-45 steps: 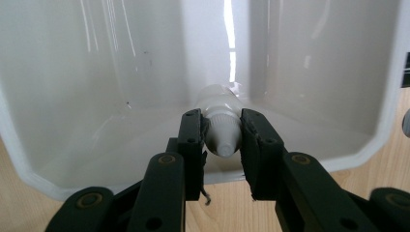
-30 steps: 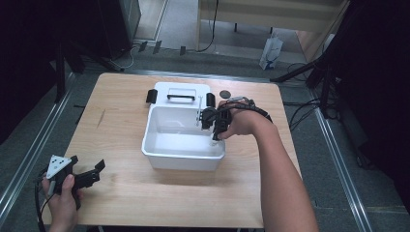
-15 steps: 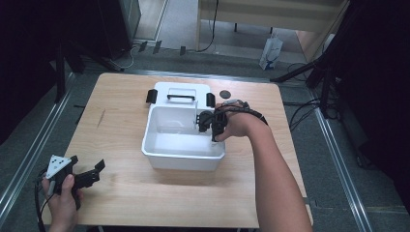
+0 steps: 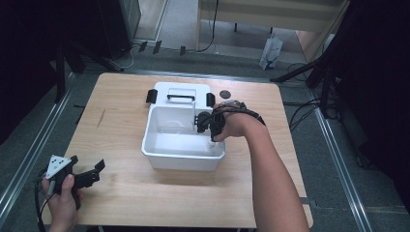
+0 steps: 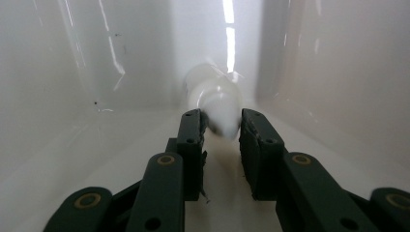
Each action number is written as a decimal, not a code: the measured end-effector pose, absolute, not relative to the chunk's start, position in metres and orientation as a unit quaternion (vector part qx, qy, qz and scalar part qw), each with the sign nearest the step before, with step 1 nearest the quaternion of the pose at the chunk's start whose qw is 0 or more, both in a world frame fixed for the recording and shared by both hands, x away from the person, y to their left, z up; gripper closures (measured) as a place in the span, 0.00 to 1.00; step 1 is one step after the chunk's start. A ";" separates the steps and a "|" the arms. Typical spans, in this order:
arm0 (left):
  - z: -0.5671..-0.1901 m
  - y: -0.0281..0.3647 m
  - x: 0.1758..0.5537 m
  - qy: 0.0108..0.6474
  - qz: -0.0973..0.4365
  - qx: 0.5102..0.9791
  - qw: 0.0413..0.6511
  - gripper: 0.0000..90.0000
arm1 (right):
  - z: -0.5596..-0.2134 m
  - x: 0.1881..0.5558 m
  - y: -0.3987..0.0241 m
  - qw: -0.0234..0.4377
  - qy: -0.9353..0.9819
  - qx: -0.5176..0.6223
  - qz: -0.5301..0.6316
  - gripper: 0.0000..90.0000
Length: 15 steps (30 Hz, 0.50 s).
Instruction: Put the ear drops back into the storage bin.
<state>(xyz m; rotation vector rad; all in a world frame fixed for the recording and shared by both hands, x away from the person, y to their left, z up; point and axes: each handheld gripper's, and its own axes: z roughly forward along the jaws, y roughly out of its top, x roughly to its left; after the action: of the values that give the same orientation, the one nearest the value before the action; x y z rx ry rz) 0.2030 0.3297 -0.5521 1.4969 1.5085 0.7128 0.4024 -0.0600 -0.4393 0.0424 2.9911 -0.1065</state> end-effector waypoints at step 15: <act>-0.552 0.330 0.203 0.606 0.286 0.602 0.434 0.00 | -0.426 0.404 -0.066 0.068 0.997 0.048 0.003 0.61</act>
<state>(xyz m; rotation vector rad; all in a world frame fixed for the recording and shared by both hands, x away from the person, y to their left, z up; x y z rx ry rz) 0.2031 0.3296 -0.5520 1.4982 1.5091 0.7131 0.4036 -0.0659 -0.4262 0.1440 3.0016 0.0082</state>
